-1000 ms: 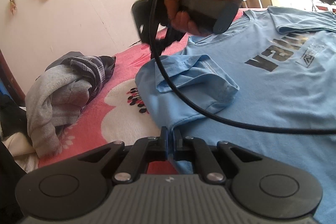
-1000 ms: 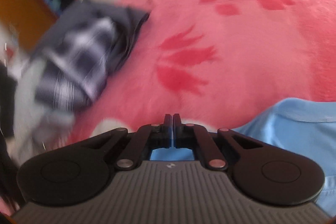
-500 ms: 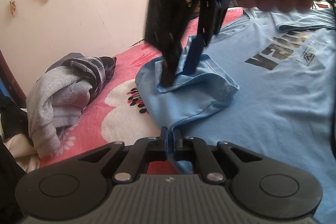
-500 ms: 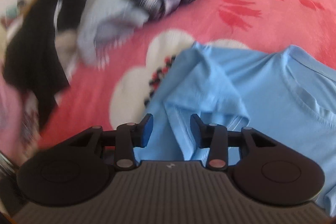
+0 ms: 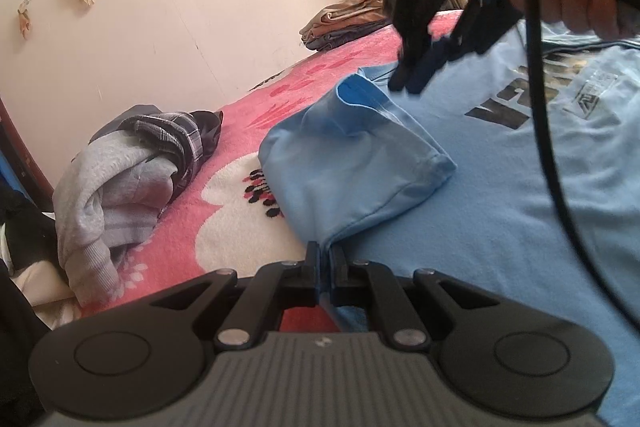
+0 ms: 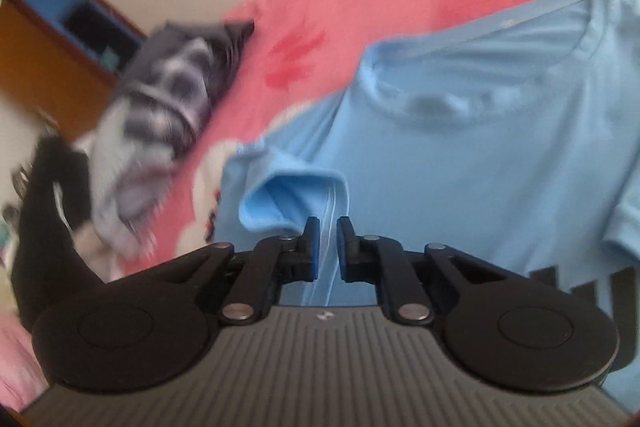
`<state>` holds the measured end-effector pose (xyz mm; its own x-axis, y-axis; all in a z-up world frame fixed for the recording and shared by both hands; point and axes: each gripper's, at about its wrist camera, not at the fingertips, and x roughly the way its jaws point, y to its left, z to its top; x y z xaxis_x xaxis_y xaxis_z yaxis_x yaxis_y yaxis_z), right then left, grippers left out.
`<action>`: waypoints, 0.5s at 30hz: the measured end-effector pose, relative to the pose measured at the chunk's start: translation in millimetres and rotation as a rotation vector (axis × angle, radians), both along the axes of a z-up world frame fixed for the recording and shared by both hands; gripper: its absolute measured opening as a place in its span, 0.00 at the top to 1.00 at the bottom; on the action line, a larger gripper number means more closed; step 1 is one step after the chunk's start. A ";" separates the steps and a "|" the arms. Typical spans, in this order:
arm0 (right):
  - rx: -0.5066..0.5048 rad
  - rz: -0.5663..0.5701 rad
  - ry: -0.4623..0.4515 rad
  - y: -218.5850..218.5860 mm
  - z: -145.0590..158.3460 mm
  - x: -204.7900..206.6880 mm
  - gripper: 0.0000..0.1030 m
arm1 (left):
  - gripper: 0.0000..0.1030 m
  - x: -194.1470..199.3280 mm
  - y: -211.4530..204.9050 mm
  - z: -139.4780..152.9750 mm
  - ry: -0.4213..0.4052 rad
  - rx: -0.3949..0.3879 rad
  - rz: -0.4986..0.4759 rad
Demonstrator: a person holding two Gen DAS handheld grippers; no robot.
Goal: Fold clothes
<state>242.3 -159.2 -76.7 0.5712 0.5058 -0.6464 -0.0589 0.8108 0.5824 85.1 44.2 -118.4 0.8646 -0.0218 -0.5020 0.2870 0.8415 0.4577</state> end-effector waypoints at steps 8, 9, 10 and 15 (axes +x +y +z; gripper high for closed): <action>-0.302 0.138 -0.166 26.2 10.9 10.8 0.68 | 0.96 -0.5 -1.7 -0.9 -0.009 0.023 0.000; -0.358 0.178 -0.192 35.5 9.0 13.8 0.65 | 0.96 -0.5 -1.7 -0.8 -0.009 0.024 0.000; -0.413 0.219 -0.218 44.8 7.1 16.9 0.63 | 0.96 -0.5 -1.7 -0.8 -0.009 0.024 0.000; -0.238 0.103 -0.196 32.0 4.3 39.2 1.00 | 0.95 0.6 0.0 0.1 -0.008 0.019 -0.002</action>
<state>281.5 -127.2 -72.5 0.6501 0.4153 -0.6363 -0.2405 0.9069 0.3461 85.7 44.2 -118.2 0.8686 -0.0136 -0.4953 0.2845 0.8321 0.4762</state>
